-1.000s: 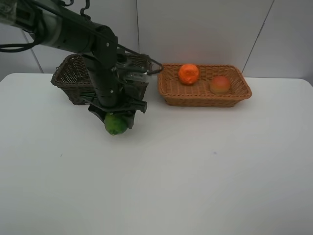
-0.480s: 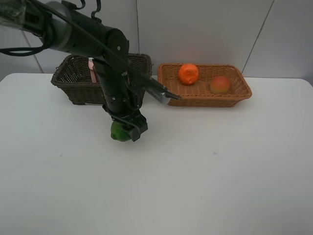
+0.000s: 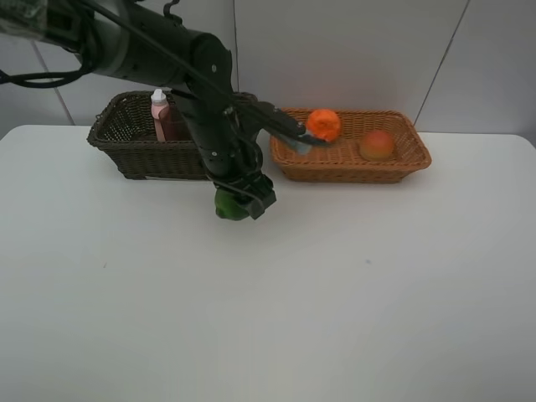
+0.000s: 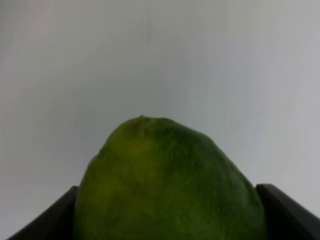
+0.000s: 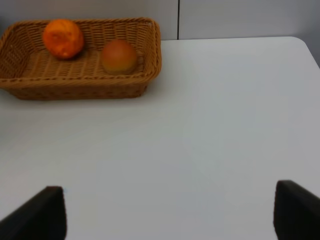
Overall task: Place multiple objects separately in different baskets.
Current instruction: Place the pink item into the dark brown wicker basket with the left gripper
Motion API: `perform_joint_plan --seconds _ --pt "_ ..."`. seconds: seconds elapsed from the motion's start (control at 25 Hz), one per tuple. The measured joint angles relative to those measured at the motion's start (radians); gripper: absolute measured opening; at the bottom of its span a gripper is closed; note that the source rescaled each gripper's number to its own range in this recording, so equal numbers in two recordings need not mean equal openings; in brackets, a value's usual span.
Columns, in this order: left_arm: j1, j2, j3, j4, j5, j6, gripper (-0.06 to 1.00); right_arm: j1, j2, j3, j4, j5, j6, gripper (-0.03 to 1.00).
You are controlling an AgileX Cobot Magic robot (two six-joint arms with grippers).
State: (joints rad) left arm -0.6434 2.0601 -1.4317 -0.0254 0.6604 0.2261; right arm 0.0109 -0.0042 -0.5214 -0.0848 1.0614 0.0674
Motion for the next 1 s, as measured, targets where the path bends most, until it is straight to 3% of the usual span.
perform_joint_plan --seconds 0.6,0.72,1.0 --pt "0.0 0.002 -0.138 -0.018 -0.532 -0.059 0.81 0.0 0.0 0.0 0.0 0.0 0.0 0.86" --pt "0.0 0.033 -0.183 -0.035 -0.59 -0.08 0.81 0.0 0.0 0.0 0.0 0.0 0.0 0.86" --pt "-0.005 0.18 -0.338 -0.037 -0.597 -0.148 0.81 0.0 0.0 0.0 0.0 0.0 0.0 0.86"
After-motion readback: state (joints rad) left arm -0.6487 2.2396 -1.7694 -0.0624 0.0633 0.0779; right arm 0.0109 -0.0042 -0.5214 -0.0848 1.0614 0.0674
